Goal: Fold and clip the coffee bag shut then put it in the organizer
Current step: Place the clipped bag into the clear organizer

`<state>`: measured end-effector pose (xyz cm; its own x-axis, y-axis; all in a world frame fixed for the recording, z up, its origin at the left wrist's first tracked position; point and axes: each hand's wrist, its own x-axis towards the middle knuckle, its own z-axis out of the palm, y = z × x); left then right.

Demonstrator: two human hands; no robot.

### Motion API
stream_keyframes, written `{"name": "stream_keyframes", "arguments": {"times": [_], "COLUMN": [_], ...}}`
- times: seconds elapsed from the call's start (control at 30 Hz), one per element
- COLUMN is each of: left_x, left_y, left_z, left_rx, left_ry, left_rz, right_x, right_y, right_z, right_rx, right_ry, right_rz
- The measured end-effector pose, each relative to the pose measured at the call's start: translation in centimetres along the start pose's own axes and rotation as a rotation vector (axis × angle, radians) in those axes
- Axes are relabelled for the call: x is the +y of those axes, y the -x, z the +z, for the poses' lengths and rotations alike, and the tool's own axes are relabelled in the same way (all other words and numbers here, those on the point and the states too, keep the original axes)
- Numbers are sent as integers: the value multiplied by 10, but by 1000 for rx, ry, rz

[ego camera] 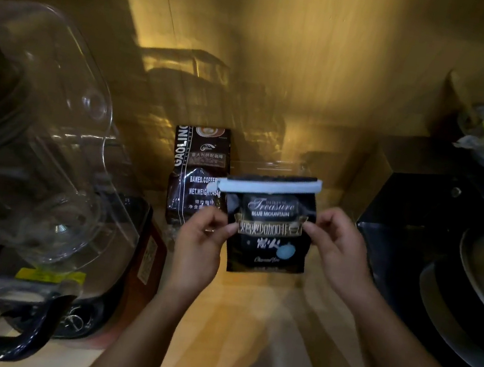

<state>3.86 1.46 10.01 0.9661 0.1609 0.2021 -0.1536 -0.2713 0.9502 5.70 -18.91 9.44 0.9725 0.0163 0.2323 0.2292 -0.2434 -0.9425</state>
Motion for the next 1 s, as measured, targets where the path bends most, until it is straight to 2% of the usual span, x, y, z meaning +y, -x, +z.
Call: {"name": "stream_keyframes", "arguments": {"times": [0.17, 0.37, 0.5, 0.67, 0.77, 0.83, 1.0], "left_x": [28, -1, -12, -18, -25, -25, -22], "left_y": [-50, -73, -69, -56, -47, -46, -45], "left_z": [6, 29, 37, 43, 53, 58, 74], "left_rx": [55, 101, 143, 44, 19, 22, 102], "left_ry": [-90, -183, -169, -277, -437, -513, -495], "left_rz": [112, -125, -149, -174, -75, -74, -124], "right_x": [-21, 1, 18, 37, 47, 52, 60], "right_y": [-51, -72, -68, -57, -48, -48, -60], "right_z": [-2, 13, 14, 22, 32, 35, 39], "right_rx": [49, 36, 65, -35, -57, -53, -12], "right_ry": [37, 218, 195, 206, 346, 383, 430], "right_rz": [-33, 73, 111, 213, 140, 116, 97]}}
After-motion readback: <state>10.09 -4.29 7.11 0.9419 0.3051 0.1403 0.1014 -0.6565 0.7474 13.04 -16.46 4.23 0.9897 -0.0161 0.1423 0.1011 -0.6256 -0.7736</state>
